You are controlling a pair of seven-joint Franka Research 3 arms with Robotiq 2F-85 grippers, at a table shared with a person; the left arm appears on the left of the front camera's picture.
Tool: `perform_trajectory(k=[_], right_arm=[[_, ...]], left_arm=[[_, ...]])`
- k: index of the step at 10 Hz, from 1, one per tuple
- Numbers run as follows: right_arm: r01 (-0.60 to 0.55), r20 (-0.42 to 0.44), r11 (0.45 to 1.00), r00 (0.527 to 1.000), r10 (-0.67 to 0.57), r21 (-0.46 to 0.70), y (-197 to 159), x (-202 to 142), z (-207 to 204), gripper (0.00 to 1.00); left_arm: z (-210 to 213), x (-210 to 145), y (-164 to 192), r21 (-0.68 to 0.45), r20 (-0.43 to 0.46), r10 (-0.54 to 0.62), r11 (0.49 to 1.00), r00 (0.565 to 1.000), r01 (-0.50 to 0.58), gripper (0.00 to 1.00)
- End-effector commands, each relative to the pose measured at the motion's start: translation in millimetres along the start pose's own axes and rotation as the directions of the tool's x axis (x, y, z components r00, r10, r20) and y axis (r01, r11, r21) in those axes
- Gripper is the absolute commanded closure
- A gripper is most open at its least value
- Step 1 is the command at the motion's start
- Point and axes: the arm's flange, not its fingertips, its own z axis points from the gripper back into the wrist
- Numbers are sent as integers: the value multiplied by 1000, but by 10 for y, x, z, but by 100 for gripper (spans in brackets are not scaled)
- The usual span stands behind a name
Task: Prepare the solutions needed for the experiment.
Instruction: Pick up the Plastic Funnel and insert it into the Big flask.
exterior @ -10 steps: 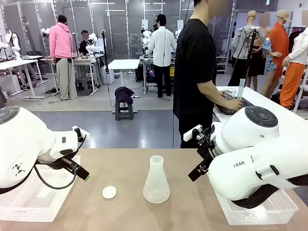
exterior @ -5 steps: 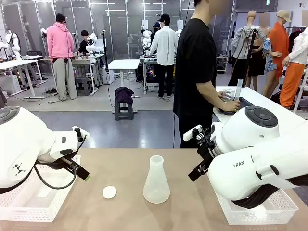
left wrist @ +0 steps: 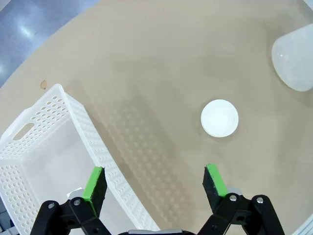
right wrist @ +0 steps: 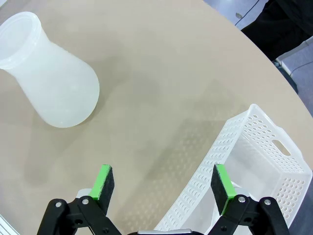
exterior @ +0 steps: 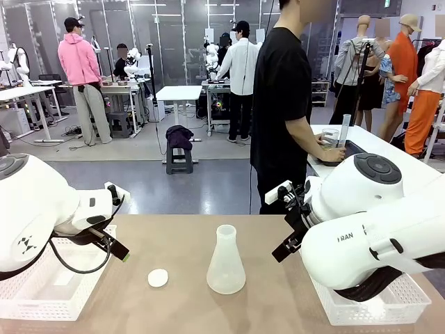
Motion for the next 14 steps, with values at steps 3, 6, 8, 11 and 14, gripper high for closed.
perform_trajectory(k=[3,6,8,11,14], right_arm=[[2,0,1000,1000,-2,0,-1,0,0,0],[0,0,1000,1000,0,0,0,0,0,0],[59,34,997,998,-57,-41,40,37,349,0],[168,98,977,983,-156,-131,155,199,986,0],[226,134,955,970,-202,-192,279,260,1449,0]], left_arm=[[0,0,1,0,0,0,1000,1000,0,0],[77,-44,-15,40,-9,24,999,1000,-24,0],[352,-107,-54,86,49,6,996,999,-11,0],[777,-114,-151,169,102,56,983,993,-73,0],[1155,-111,-281,182,196,73,977,978,-109,0]])
